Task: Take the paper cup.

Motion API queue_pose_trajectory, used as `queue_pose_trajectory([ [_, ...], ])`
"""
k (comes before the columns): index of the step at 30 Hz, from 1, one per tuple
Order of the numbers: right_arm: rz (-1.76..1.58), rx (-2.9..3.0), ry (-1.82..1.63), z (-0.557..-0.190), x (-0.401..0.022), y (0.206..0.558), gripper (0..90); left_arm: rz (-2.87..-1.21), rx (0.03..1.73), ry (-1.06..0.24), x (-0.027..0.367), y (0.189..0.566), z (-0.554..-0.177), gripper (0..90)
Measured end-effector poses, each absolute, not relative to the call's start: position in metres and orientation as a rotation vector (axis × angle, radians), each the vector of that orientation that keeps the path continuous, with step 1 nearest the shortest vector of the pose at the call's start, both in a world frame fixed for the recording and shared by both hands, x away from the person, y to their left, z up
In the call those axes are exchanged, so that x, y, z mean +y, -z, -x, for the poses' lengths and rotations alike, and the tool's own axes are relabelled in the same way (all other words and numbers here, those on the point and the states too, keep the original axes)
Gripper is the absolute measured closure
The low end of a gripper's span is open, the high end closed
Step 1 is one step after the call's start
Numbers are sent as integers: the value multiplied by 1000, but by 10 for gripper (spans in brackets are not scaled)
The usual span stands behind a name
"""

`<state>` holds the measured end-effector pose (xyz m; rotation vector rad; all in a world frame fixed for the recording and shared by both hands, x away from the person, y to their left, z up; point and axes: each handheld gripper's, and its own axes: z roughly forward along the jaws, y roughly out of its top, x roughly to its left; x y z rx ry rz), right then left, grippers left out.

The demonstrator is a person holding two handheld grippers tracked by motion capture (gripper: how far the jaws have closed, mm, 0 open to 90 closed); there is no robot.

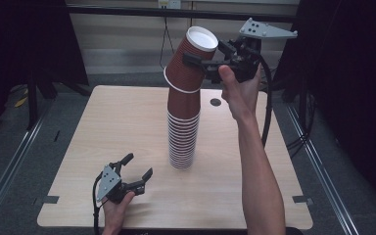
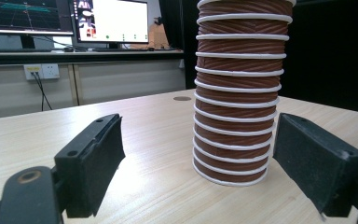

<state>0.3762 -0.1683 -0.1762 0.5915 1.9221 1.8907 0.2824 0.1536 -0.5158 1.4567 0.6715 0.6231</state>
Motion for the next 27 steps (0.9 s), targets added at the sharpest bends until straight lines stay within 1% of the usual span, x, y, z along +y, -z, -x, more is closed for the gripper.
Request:
queue_pose_trajectory([
  [9,-592,1869,-1926,-374,-173,174,223,-1457,671,-623,154,516,-282,158],
  [27,-610,1773,-1982,-363,-198,172,223,-1457,671,-623,154,516,-282,158],
])
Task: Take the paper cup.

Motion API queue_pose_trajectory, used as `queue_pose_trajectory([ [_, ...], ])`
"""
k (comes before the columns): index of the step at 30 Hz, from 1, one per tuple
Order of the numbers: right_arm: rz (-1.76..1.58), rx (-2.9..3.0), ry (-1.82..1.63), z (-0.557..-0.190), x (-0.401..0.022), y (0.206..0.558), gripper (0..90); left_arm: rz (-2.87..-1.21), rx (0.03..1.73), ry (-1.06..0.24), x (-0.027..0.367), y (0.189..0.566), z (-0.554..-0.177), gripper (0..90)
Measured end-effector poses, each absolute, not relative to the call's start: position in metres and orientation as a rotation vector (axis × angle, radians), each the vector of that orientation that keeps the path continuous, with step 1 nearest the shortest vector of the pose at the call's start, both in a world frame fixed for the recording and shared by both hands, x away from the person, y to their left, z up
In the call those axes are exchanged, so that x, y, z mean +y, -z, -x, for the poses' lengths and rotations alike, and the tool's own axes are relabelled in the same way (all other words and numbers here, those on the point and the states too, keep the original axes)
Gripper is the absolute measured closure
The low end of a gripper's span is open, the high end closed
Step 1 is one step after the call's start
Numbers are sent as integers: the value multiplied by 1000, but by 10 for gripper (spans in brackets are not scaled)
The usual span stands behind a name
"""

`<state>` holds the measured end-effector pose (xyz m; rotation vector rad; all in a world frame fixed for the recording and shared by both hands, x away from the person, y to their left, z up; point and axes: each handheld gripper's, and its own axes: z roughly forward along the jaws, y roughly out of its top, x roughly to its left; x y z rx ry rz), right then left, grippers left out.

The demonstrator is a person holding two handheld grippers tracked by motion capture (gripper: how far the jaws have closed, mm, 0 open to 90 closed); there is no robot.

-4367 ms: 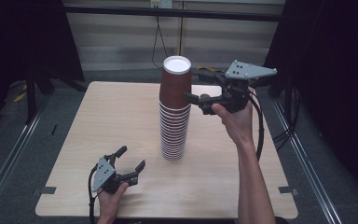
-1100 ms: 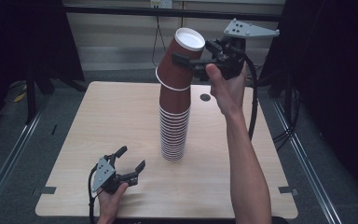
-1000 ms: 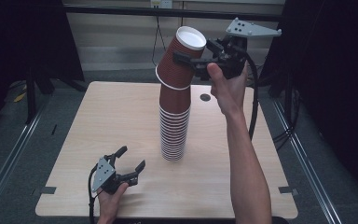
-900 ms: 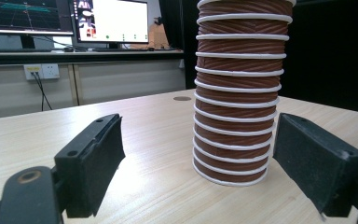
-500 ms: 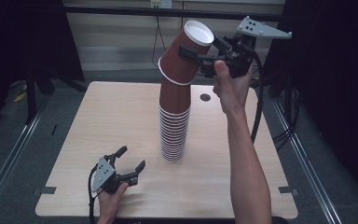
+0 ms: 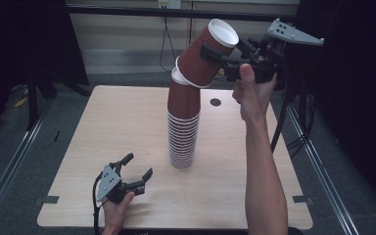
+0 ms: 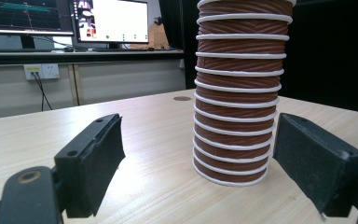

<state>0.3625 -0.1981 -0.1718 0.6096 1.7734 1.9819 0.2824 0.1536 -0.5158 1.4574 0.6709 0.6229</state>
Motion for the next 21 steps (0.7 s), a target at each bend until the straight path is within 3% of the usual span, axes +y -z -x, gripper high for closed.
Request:
queue_pose_trajectory([
  [21,-689,1735,-1931,-346,-241,180,224,-1458,679,-625,153,516,-282,159],
])
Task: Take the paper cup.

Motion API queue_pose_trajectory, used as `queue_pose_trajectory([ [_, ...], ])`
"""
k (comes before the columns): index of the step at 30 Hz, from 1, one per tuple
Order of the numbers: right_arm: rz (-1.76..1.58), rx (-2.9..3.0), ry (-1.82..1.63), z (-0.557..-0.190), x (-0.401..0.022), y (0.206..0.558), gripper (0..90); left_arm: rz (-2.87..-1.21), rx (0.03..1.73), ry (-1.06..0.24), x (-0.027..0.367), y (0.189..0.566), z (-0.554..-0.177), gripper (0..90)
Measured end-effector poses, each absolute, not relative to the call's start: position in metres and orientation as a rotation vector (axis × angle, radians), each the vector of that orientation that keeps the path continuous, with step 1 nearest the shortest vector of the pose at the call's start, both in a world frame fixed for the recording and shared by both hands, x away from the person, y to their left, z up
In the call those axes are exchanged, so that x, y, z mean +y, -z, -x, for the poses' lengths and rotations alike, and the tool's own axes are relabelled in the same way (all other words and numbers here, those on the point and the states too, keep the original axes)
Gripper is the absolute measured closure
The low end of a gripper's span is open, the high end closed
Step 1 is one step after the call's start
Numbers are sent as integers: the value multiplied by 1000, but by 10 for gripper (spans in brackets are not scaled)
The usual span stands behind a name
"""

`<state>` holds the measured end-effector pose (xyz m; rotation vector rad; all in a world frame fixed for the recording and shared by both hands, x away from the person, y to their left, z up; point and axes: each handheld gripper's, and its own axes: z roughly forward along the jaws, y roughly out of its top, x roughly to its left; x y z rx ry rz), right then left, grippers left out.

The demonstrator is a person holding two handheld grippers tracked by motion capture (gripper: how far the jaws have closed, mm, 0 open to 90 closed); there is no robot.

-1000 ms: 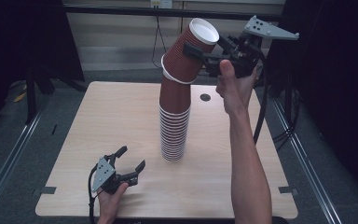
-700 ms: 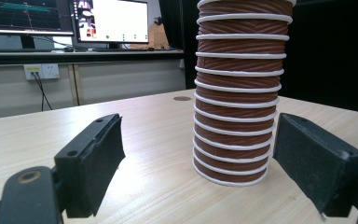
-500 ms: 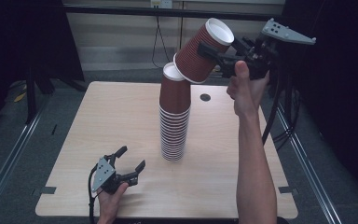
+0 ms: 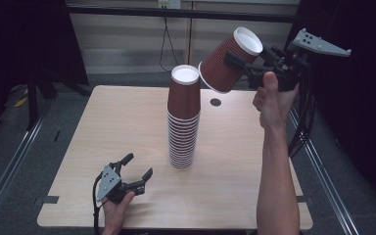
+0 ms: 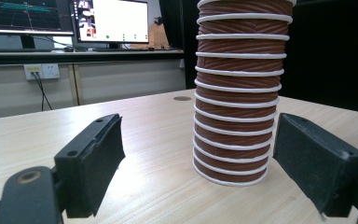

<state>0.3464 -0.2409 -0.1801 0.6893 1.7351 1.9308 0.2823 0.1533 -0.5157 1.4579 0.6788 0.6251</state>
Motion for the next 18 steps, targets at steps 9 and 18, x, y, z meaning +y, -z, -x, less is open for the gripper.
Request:
queue_pose_trajectory([
  [9,-725,1747,-1870,-339,-257,194,224,-1458,689,-622,153,515,-283,159],
  [18,-780,1796,-1814,-338,-263,220,224,-1482,699,-578,151,513,-286,157],
])
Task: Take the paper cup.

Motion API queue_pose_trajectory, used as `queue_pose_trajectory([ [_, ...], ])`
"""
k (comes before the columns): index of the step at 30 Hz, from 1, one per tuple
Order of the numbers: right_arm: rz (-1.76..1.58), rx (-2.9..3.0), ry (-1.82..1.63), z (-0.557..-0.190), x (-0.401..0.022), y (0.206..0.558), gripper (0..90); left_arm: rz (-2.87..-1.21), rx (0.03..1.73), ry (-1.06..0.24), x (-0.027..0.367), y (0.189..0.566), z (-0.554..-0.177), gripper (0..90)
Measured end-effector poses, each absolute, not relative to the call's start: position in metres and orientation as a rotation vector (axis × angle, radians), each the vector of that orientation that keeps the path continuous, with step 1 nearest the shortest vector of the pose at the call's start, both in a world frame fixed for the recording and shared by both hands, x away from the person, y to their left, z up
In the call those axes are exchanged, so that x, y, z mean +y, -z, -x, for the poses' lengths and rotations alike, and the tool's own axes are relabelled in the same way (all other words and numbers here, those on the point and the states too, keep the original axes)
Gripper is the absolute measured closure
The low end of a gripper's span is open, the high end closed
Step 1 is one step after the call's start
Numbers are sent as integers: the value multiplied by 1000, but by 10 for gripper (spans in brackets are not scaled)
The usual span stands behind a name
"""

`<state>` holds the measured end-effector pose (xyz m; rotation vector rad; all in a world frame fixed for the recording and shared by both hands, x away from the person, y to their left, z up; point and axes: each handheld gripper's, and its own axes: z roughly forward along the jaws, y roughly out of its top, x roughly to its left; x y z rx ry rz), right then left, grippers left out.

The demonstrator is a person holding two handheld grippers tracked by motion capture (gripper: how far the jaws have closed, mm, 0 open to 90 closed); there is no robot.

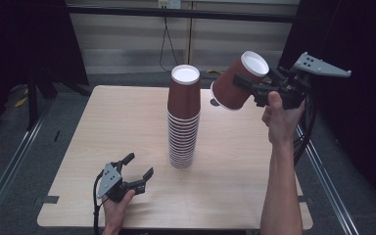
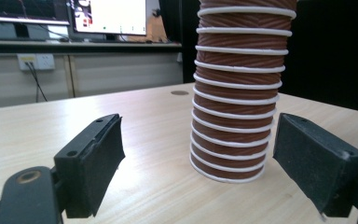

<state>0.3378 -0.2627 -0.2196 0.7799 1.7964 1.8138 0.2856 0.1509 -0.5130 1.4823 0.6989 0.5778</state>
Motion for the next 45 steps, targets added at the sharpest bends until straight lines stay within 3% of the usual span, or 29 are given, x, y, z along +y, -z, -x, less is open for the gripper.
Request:
queue_pose_trajectory([
  [28,-914,1910,-1761,-316,-253,321,225,-1598,576,-486,139,482,-284,200],
  [45,-937,2012,-1763,-294,-223,375,225,-1619,493,-422,122,476,-278,155],
])
